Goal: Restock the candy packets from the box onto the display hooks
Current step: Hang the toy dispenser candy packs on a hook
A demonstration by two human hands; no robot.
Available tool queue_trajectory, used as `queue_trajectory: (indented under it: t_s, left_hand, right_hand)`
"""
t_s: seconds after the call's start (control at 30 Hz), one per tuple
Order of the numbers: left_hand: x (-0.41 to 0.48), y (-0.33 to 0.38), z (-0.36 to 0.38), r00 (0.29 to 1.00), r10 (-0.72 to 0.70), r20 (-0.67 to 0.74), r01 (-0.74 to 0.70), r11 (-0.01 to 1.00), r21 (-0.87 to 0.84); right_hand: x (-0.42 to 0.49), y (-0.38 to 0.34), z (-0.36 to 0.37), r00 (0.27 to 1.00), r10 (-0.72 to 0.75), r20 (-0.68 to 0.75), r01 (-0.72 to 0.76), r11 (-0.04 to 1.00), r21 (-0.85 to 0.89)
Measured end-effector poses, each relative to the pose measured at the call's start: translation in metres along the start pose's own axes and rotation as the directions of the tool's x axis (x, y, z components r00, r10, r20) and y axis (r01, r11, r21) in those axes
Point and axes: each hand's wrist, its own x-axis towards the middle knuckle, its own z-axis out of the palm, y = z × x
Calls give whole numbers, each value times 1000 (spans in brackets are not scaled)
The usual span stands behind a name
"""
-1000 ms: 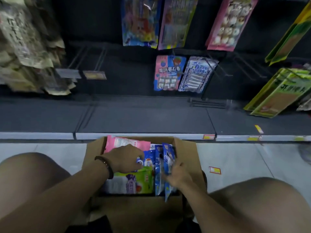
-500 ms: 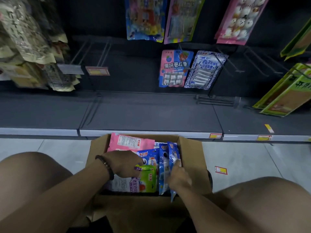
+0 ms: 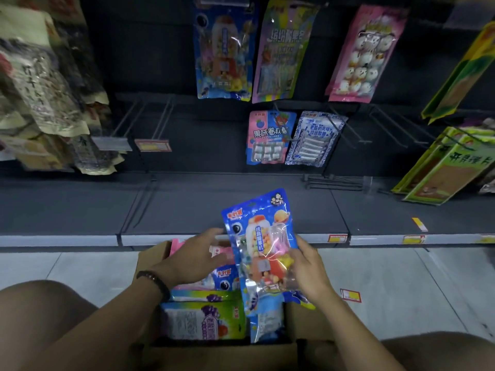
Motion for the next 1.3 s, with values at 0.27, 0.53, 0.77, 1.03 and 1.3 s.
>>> queue_trajectory:
  t_s: [0.27, 0.53, 0.77, 1.03, 1.3]
  left_hand:
    - [-6, 27, -6, 997, -71, -6, 48, 725, -687]
    - [-6, 41, -20, 966, -65, -251, -129, 720, -682]
    - [19, 62, -79, 887, -52, -458, -290, 710, -642]
    - [49, 104, -155, 760, 191, -621, -545, 708, -448]
    - [88, 93, -180, 712, 311, -629, -610, 719, -335]
  right_hand:
    - [-15, -53, 8, 996, -85, 12, 79, 965, 252]
    - [-18, -92, 21, 956, -289, -53, 293, 929, 225]
    - [9, -155, 31, 879, -477, 8, 468, 864, 186]
    - [62, -248, 38, 776, -630, -34, 626, 763, 158]
    - [106, -270, 52, 709, -705, -28, 699, 697, 160]
